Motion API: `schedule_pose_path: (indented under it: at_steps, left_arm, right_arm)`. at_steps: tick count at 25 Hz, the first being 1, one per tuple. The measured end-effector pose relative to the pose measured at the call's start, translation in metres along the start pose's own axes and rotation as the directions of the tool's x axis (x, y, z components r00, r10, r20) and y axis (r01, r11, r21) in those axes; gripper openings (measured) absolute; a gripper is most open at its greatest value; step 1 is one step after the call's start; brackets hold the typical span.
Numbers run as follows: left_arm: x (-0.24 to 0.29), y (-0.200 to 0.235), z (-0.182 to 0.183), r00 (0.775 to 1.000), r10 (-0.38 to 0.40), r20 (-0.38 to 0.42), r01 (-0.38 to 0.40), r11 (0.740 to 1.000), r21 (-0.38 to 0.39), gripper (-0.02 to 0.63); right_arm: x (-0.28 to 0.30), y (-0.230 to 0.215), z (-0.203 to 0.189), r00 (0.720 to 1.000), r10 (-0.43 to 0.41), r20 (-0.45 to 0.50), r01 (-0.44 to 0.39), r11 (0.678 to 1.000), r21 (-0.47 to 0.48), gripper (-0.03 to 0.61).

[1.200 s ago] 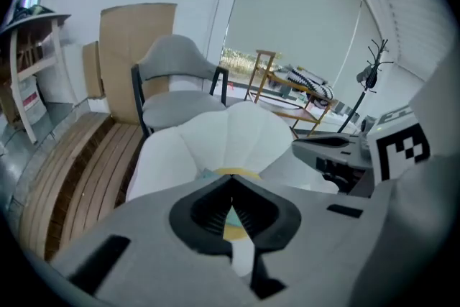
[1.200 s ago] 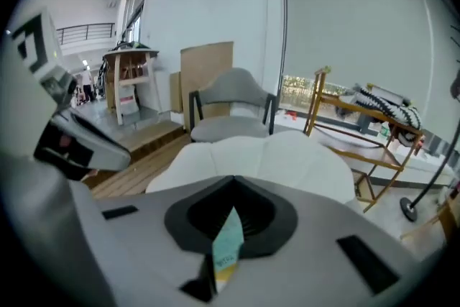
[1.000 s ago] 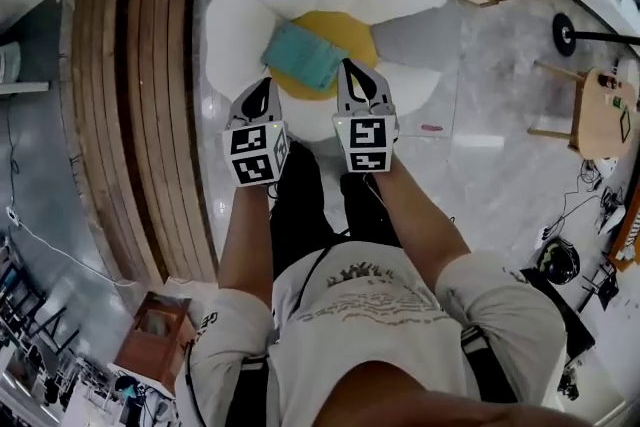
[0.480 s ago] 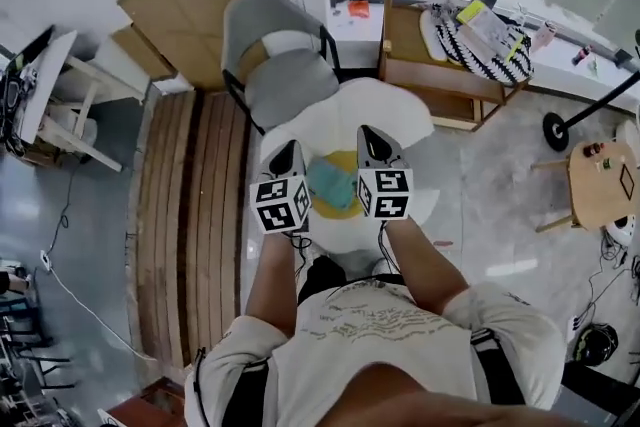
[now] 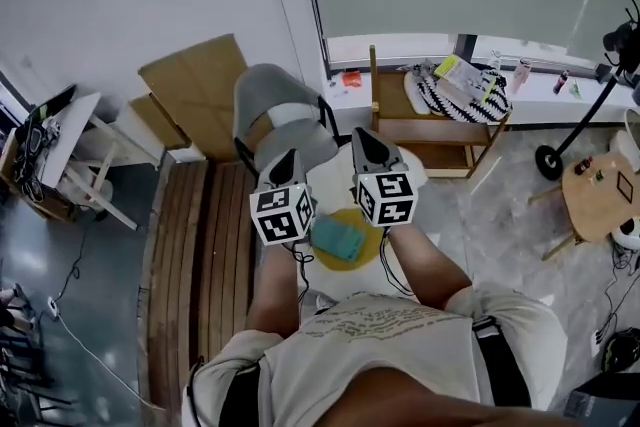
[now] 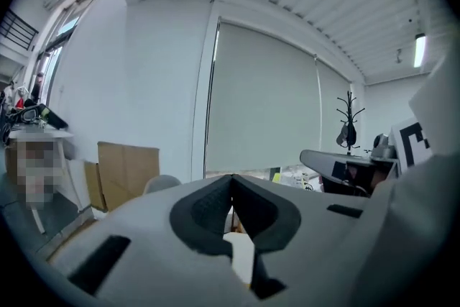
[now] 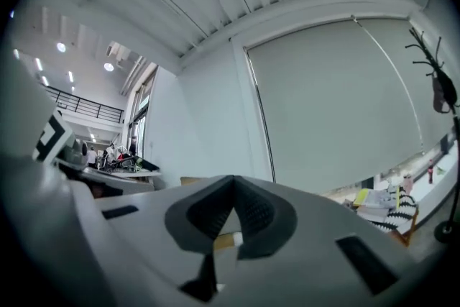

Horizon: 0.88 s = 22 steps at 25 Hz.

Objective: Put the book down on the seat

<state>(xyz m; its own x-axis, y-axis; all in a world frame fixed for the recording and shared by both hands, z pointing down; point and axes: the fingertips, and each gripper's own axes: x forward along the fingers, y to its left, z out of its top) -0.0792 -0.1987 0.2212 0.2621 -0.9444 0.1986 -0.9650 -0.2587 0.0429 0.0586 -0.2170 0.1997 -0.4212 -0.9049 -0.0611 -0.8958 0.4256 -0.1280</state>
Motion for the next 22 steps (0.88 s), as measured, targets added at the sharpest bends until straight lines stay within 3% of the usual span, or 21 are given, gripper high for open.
schedule_pose_path:
  at_steps: [5,22]
  left_arm:
    - [0.005,0.007,0.024,0.999,-0.004,0.043,0.004,1.000,0.000,0.020]
    - [0.034,-0.023,0.022,0.999,-0.042,0.025,0.041,0.999,0.030,0.020]
  right_arm:
    - [0.003,-0.001,0.014,1.000,-0.019,0.004,0.019,0.999,-0.037,0.026]
    - [0.000,-0.029,0.007,0.999,-0.038,-0.038,0.037,0.999,-0.028,0.026]
